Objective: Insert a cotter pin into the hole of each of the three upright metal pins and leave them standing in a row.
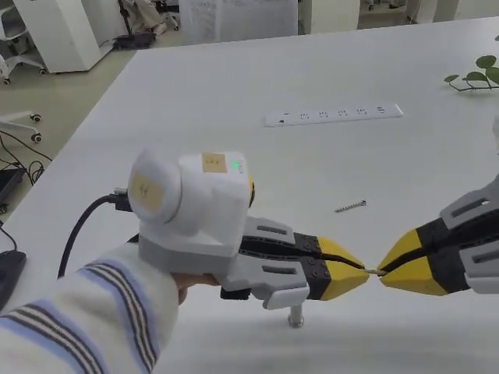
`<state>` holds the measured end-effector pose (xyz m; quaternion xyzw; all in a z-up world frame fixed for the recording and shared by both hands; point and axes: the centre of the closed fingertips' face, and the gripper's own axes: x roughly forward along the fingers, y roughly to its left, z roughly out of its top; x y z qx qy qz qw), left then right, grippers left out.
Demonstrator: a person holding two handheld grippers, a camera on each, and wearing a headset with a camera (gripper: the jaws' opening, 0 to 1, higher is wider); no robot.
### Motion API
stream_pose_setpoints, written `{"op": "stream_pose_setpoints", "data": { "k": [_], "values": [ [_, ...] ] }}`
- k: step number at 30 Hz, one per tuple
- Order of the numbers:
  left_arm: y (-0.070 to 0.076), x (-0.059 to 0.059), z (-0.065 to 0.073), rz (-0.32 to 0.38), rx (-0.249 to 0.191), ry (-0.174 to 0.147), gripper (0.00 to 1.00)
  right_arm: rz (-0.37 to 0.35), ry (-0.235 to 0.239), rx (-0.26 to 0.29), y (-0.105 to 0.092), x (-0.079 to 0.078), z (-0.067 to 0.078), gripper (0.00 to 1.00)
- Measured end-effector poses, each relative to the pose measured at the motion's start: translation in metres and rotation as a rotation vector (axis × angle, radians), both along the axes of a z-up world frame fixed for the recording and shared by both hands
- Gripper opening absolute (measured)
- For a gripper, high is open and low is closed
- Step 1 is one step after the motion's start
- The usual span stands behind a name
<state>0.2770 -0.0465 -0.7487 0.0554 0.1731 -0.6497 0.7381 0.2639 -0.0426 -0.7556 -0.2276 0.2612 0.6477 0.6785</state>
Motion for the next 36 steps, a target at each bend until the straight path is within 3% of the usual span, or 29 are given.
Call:
{"op": "stream_pose_setpoints", "data": {
  "k": [10, 14, 23, 31, 36],
  "values": [
    [0.001, -0.002, -0.001, 0.006, -0.011, 0.017, 0.00, -0.007, 0.011, -0.038, -0.001, -0.002, 0.000, 0.03],
    [0.001, -0.003, -0.002, 0.008, -0.006, 0.039, 0.00, -0.004, 0.008, -0.049, -0.002, -0.004, -0.001, 0.03],
    [-0.001, -0.004, -0.005, 0.010, 0.007, 0.029, 0.01, -0.005, 0.006, -0.068, -0.004, -0.004, -0.003, 0.03],
    [0.001, -0.009, -0.012, 0.010, 0.031, 0.057, 0.12, -0.001, -0.002, -0.087, -0.003, 0.001, -0.005, 0.03],
    [0.008, -0.007, -0.015, 0.035, 0.036, 0.046, 0.14, 0.004, 0.000, -0.101, -0.002, 0.002, -0.010, 0.03]
  ]
}}
